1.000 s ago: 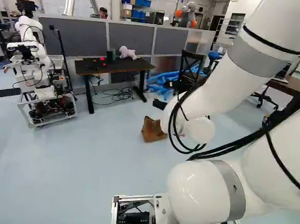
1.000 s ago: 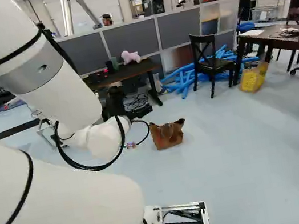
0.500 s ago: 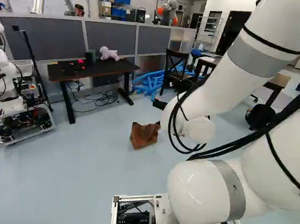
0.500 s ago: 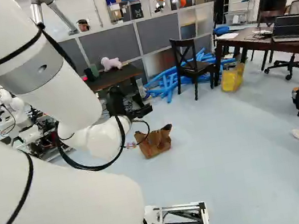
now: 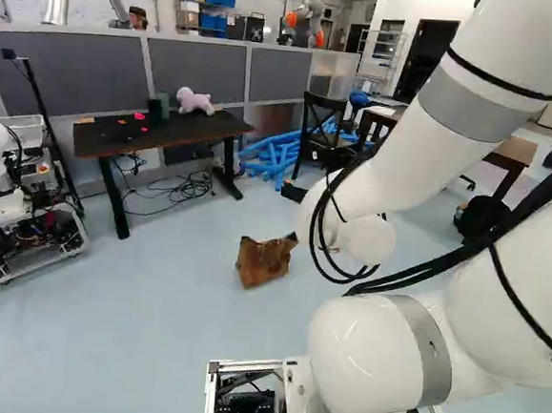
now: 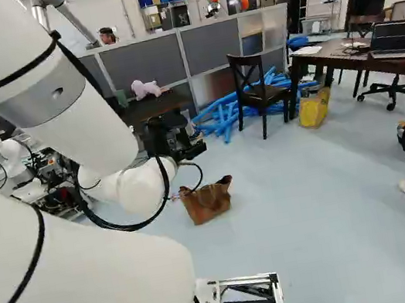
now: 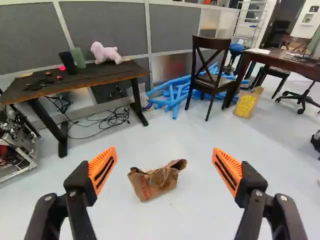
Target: Pick up the bag on the ground and place it on the table
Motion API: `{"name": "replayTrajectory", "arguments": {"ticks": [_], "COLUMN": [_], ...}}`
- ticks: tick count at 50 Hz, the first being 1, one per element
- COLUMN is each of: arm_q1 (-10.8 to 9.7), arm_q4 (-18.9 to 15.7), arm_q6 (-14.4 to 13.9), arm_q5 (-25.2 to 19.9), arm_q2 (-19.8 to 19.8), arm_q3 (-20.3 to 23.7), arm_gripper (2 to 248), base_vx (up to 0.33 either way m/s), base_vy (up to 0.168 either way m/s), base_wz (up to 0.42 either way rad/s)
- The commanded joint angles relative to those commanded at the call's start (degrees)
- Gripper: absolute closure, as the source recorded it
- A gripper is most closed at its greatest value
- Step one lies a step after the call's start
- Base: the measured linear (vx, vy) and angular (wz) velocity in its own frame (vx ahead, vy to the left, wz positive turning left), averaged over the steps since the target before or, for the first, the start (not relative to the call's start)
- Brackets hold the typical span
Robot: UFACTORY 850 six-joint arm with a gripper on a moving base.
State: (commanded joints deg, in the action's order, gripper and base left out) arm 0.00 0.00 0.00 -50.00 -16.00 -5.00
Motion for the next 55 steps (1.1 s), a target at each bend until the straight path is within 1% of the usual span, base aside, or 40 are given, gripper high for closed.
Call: {"name": "replayTrajectory", "arguments": {"ticks": [55], "arm_q1": [0.00], "arm_q4": [0.00], "arm_q6": [0.00], "arm_q5": [0.00], "arm_q2": [0.00], "arm_q3": [0.00], "arm_gripper": [3], "base_vx": [0.171], "base_vy": [0.002], "base_wz": [-0.012]}}
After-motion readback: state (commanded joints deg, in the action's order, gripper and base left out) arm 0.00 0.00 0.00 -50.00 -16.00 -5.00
